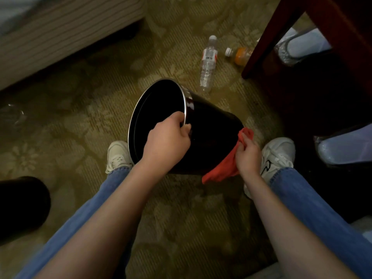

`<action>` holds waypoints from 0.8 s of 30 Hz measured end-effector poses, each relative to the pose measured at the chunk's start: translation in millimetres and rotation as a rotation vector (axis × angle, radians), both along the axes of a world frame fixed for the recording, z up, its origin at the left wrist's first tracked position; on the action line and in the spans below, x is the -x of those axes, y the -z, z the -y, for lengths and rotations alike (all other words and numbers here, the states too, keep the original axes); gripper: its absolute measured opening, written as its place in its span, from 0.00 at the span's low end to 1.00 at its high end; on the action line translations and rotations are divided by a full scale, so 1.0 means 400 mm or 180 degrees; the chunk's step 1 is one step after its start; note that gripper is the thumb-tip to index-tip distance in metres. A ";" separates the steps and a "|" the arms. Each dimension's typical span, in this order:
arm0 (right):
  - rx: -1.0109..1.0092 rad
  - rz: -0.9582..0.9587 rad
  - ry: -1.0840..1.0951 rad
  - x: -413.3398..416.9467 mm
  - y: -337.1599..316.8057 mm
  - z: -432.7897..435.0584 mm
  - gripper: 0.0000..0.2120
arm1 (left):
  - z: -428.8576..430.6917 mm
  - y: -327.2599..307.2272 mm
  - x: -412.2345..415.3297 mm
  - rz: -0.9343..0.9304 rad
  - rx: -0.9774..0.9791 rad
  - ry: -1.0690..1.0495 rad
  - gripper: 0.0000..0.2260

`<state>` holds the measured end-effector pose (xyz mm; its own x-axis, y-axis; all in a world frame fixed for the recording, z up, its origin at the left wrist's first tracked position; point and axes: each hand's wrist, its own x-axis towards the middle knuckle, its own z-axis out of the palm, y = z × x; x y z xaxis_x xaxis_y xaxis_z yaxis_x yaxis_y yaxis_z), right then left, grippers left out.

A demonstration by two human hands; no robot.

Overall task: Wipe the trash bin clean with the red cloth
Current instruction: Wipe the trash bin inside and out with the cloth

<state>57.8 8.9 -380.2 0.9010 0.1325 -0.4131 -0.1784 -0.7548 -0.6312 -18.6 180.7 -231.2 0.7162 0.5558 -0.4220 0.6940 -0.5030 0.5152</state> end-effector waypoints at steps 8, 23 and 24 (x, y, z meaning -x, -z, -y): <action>-0.0686 0.0868 -0.0731 0.128 -0.201 -0.206 0.18 | -0.061 0.004 0.035 -0.0083 -0.0229 -0.0234 0.07; 0.0121 0.0313 -0.0371 0.033 -0.043 -0.055 0.18 | -0.120 0.015 0.073 -0.0242 -0.0233 -0.0364 0.08; 0.0140 0.0300 -0.0356 0.039 -0.050 -0.063 0.18 | -0.118 0.017 0.071 -0.0234 -0.0291 -0.0345 0.08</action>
